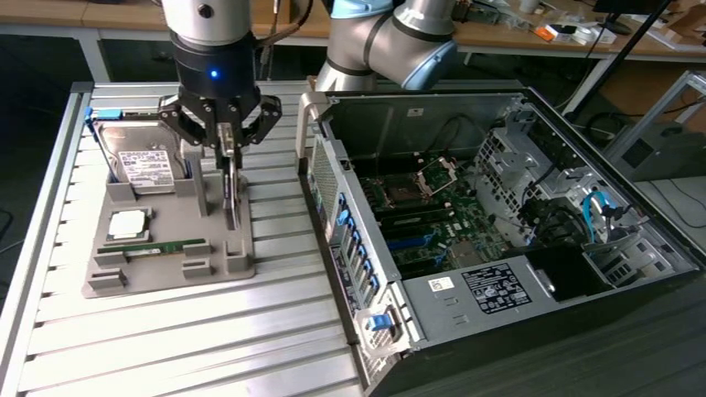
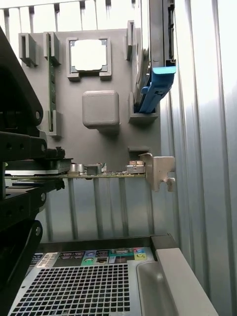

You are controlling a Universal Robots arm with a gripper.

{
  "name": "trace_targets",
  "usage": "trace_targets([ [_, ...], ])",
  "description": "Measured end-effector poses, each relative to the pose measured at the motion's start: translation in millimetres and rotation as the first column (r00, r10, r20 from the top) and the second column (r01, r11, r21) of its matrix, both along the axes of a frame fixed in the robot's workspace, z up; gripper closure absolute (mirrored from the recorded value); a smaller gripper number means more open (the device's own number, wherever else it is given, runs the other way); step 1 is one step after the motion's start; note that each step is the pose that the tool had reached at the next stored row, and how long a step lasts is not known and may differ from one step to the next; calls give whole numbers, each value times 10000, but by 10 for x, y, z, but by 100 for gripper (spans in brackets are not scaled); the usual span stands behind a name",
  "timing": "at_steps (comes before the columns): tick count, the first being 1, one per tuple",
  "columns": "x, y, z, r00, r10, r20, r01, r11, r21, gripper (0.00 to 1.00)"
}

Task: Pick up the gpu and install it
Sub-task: 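Pick up the gpu and move the gpu toward the slot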

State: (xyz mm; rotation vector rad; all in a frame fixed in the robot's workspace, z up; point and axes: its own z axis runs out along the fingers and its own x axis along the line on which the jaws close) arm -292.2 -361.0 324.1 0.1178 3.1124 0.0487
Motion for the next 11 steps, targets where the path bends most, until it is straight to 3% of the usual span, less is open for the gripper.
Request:
trace_targets([
  [11,2,0,379,10000,0,0,0,10000,-1,73],
])
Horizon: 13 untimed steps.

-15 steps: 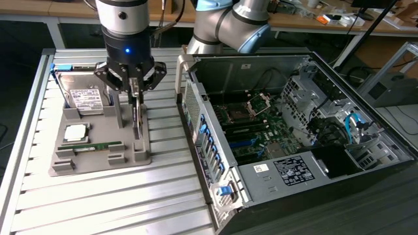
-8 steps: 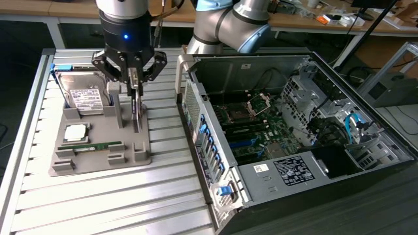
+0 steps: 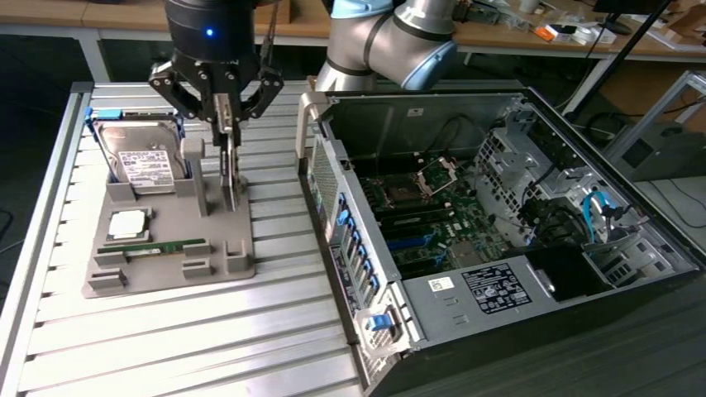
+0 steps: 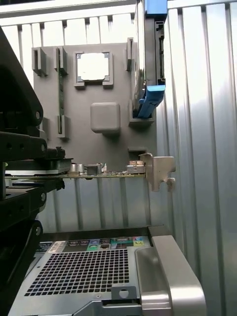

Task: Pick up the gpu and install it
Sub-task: 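Pick up the gpu and move the gpu toward the slot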

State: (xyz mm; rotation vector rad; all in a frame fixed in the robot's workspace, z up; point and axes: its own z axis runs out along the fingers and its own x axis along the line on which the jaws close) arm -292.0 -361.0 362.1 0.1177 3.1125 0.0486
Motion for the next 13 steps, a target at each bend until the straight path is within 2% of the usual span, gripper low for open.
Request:
trace_targets([
  [13,2,0,411,10000,-1,0,1,10000,0,73],
])
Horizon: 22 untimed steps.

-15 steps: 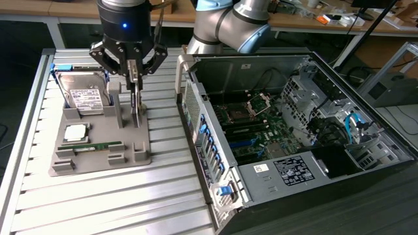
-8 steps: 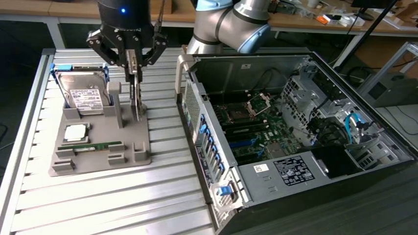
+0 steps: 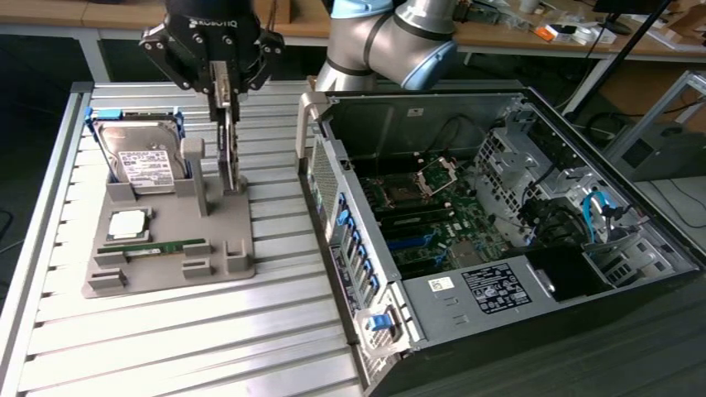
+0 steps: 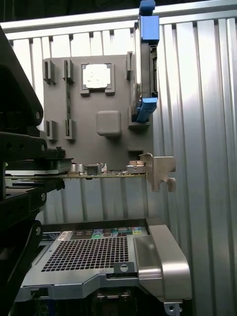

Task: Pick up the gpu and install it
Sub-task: 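Pick up the gpu and move the gpu toward the slot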

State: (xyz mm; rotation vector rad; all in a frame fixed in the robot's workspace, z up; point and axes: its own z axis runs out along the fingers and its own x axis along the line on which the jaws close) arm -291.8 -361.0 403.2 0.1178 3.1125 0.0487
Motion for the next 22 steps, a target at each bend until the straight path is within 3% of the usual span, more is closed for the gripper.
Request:
trace_targets([
  [6,1,0,173,10000,0,0,0,10000,-1,73],
  [11,7,-9,223,10000,2,0,-2,10000,0,73],
  [14,16,-44,229,10000,1,-9,-1,10000,0,73],
  [17,50,-106,229,10000,0,-58,0,10000,1,73],
  [22,168,-161,230,9998,0,-194,0,10000,-1,73],
])
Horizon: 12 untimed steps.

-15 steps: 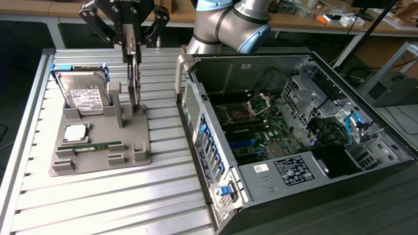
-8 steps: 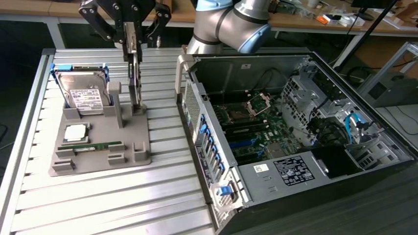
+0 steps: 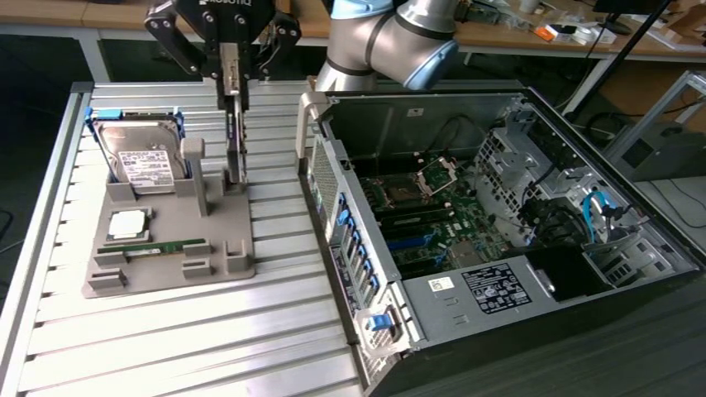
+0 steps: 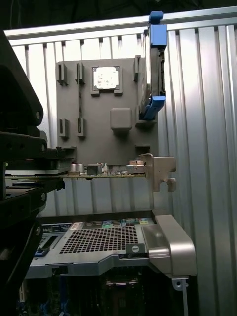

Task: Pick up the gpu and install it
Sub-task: 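Pick up the gpu and move the gpu toward the slot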

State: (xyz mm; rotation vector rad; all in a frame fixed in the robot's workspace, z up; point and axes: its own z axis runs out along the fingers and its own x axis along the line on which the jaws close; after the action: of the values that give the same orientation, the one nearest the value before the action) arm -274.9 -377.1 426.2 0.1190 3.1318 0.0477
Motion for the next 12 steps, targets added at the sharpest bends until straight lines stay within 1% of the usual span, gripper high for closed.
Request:
trace_targets([
  [5,136,-34,-1,9999,0,-125,0,10000,2,73],
  [11,295,-56,13,9997,1,-240,-1,10000,1,73],
  [12,313,-57,20,9997,1,-249,-1,10000,0,73],
])
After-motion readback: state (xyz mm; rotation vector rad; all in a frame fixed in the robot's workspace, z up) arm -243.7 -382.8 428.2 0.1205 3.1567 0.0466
